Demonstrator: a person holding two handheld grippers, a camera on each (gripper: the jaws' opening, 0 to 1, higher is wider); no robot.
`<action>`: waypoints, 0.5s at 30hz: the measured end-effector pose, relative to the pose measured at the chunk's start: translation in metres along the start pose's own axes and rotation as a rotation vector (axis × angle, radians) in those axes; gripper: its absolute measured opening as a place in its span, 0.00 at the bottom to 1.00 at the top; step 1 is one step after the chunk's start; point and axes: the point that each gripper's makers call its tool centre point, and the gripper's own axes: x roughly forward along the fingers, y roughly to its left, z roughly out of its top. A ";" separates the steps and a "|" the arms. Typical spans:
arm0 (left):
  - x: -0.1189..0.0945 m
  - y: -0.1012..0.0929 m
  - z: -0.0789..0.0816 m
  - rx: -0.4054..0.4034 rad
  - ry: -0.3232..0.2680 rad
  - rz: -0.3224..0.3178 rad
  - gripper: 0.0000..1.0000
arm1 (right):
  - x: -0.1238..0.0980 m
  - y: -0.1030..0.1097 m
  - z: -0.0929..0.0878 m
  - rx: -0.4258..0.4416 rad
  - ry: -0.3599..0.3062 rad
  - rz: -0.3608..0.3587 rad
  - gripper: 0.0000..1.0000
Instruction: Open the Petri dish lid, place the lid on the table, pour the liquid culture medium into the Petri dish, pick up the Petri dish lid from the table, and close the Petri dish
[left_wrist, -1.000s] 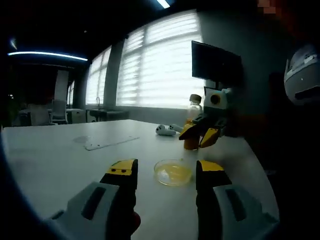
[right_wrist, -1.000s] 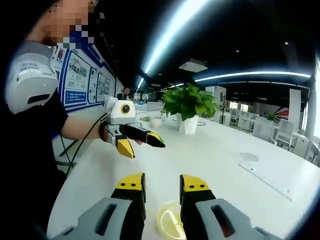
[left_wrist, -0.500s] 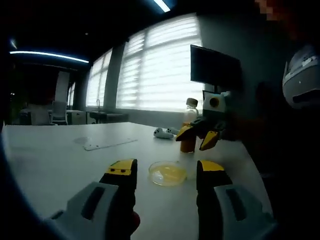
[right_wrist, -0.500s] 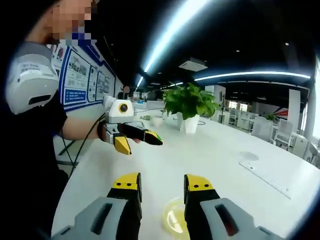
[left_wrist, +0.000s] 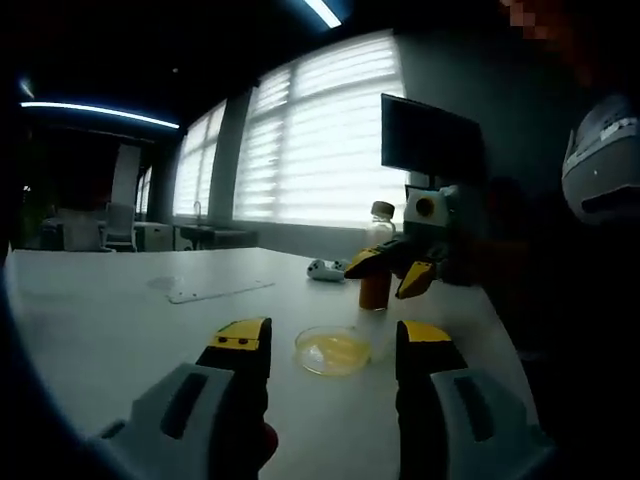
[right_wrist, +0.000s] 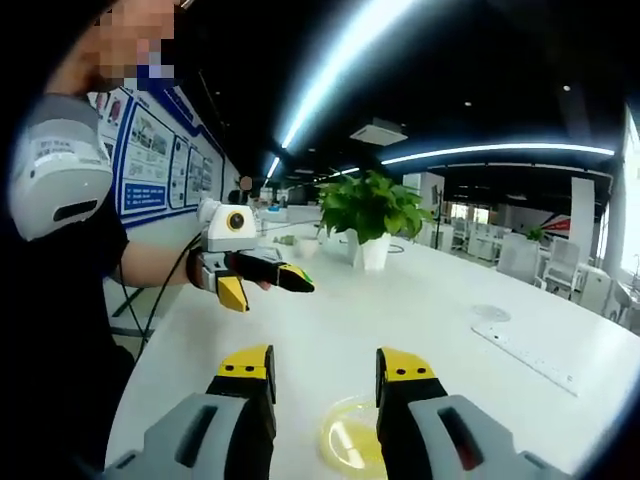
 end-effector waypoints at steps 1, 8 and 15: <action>-0.001 0.000 0.000 -0.001 0.000 0.003 0.41 | 0.000 0.000 0.000 0.003 -0.001 -0.002 0.38; -0.007 -0.002 -0.001 -0.024 -0.020 0.033 0.42 | 0.005 -0.007 0.006 0.023 0.001 -0.042 0.42; -0.012 -0.001 -0.006 -0.042 -0.021 0.064 0.42 | 0.011 -0.025 0.014 0.073 -0.001 -0.119 0.49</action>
